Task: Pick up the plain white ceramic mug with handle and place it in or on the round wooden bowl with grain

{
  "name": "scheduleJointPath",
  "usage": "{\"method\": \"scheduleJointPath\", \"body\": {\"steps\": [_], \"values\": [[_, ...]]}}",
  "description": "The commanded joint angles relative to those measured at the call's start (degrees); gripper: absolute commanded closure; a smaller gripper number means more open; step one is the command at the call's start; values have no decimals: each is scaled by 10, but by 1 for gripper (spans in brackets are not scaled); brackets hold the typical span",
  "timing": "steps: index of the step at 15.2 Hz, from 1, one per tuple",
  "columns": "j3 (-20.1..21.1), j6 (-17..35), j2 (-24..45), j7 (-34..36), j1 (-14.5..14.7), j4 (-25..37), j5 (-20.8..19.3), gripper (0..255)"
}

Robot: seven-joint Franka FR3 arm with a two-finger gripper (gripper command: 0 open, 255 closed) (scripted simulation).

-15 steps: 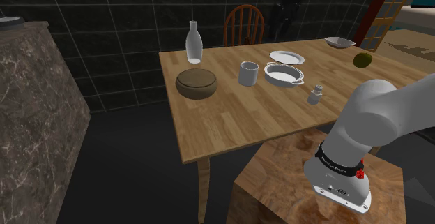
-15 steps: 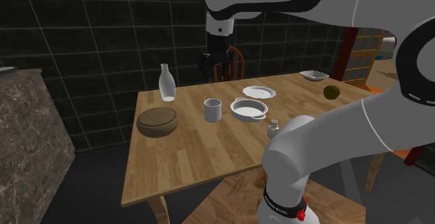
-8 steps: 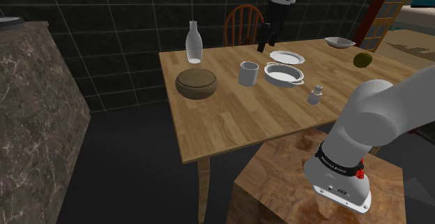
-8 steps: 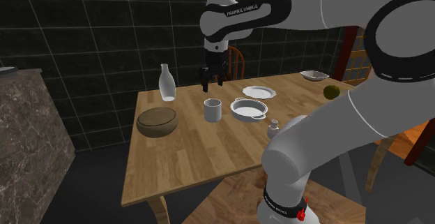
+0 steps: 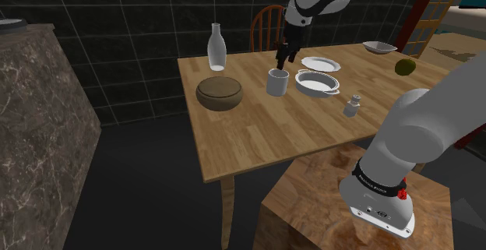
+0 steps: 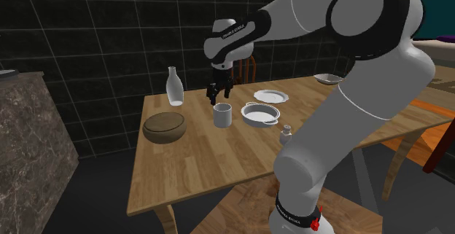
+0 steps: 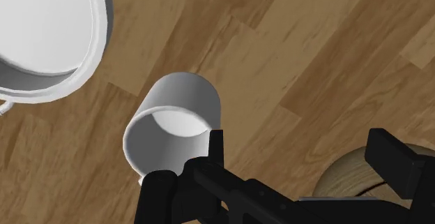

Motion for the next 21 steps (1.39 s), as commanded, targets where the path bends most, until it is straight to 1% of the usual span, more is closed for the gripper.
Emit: {"method": "scheduleJointPath", "body": {"steps": [1,4,8,15,21], "values": [[-13,33,43,-19,2,10,4,0],[-31,75,109,-51,6,31,18,0],[-48,120,194,-96,7,67,46,0],[-49,174,233,-109,8,50,64,0],[-49,178,236,-110,8,49,66,0]]}}
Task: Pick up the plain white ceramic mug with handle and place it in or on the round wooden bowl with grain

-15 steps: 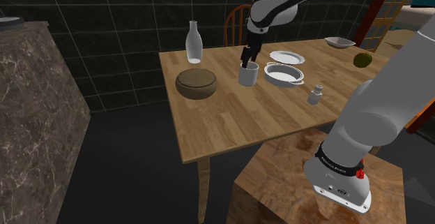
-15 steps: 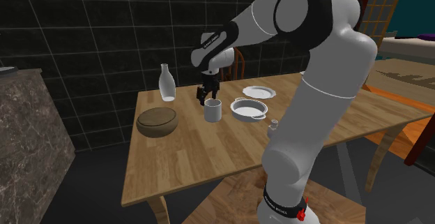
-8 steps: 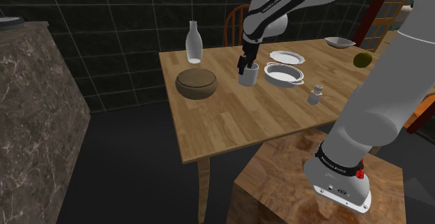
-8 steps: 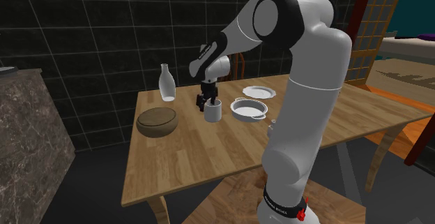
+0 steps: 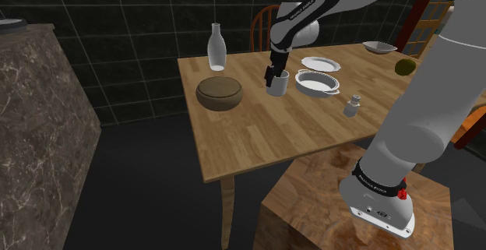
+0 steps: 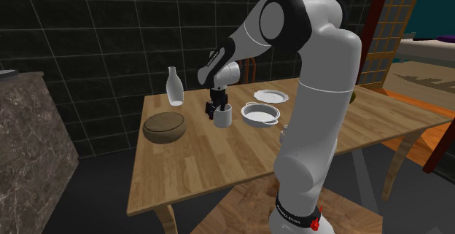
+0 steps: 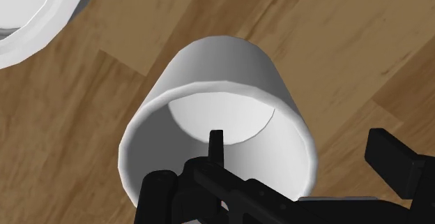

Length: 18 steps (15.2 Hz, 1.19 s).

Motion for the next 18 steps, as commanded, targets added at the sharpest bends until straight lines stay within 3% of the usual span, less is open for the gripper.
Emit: {"method": "scheduleJointPath", "body": {"steps": [1,2,3,12,18], "values": [[0,0,0,0,0,0,0,0],[0,0,0,0,0,0,0,0],[0,0,0,0,0,0,0,255],[0,0,0,0,0,0,0,255],[1,-46,-29,10,0,19,-14,255]]}}
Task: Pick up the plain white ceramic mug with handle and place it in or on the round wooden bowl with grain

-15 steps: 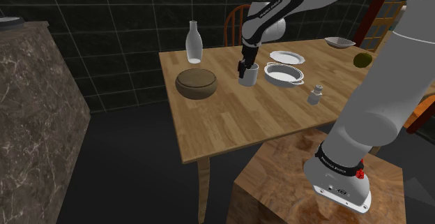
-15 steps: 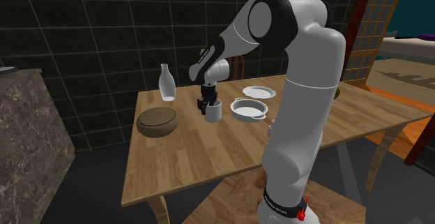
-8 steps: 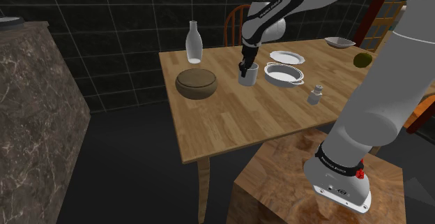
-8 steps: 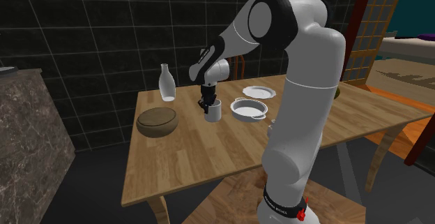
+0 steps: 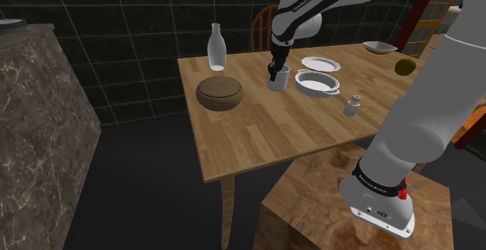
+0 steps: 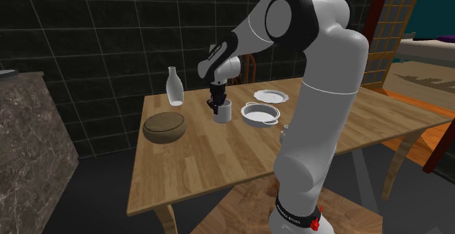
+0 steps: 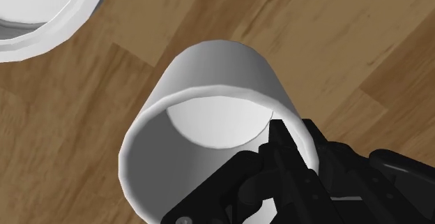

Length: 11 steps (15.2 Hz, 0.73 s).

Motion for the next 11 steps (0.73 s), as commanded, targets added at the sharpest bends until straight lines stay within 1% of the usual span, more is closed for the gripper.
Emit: {"method": "scheduleJointPath", "body": {"steps": [1,11], "values": [[1,-15,-9,4,0,7,-4,255],[5,-93,-46,15,0,49,-18,255]]}}
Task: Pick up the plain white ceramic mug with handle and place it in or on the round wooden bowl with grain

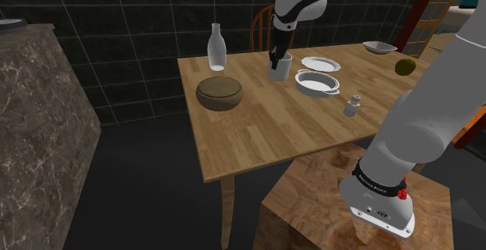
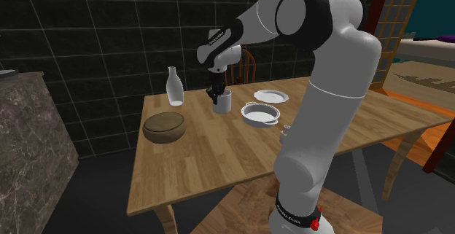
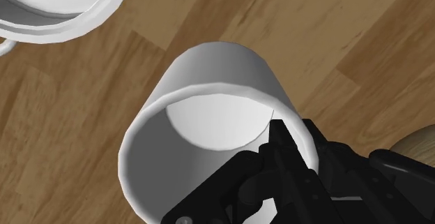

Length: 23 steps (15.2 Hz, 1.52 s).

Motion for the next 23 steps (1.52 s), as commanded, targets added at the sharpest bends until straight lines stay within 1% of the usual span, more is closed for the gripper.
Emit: {"method": "scheduleJointPath", "body": {"steps": [1,16,23], "values": [[1,-15,-7,1,0,8,-2,255],[6,-126,-35,8,1,92,-9,255],[59,-139,0,96,41,138,-1,255]]}}
